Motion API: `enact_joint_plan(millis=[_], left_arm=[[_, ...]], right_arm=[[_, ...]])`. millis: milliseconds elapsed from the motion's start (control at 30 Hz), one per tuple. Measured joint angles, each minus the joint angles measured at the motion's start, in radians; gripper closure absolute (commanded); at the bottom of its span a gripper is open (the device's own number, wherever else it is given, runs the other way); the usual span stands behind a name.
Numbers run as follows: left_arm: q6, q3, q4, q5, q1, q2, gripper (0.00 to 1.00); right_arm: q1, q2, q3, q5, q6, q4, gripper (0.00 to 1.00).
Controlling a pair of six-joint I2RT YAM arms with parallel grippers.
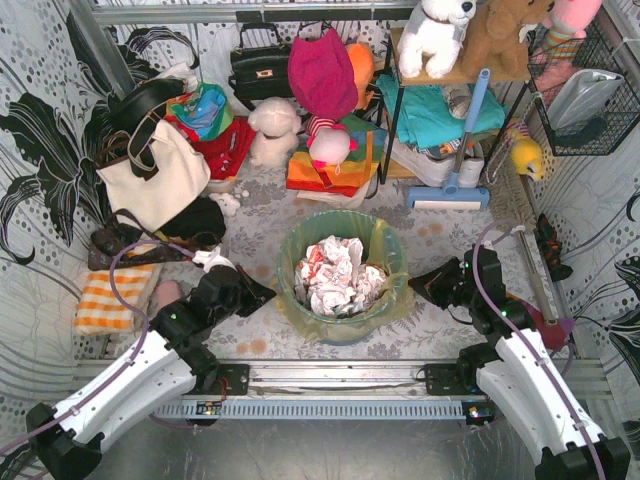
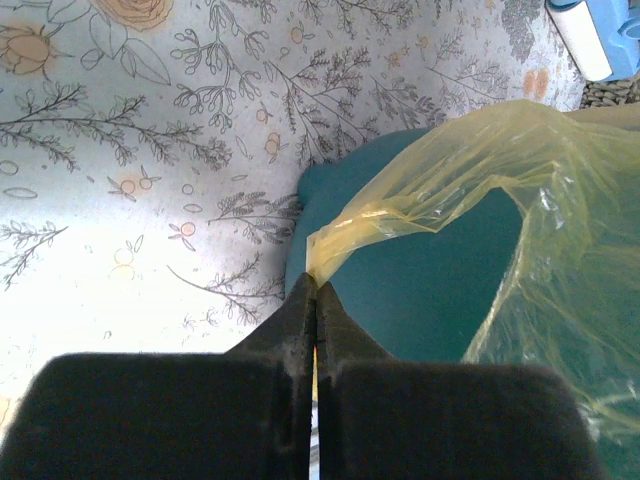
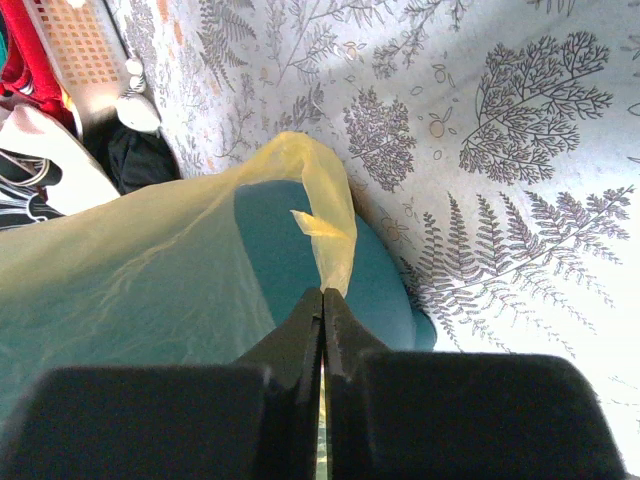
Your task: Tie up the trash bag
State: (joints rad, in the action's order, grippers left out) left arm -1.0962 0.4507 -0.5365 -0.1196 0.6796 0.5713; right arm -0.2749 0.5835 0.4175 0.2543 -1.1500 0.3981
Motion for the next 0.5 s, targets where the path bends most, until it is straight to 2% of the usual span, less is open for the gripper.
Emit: enact_joint_plan(millis=[267,500], left_arm=[[0.014,0.202,-0.134,-0.006,0.0,-0.037,1.0],[0.037,0.328,-0.169,-0.02,0.0,-0.07,1.0]], right_arm=[[0.0,-0.061,0.18,-0.036,0.12,0.156,1.0],[0.0,-0.071,0.369,-0.037,0.216,0.218,1.0]])
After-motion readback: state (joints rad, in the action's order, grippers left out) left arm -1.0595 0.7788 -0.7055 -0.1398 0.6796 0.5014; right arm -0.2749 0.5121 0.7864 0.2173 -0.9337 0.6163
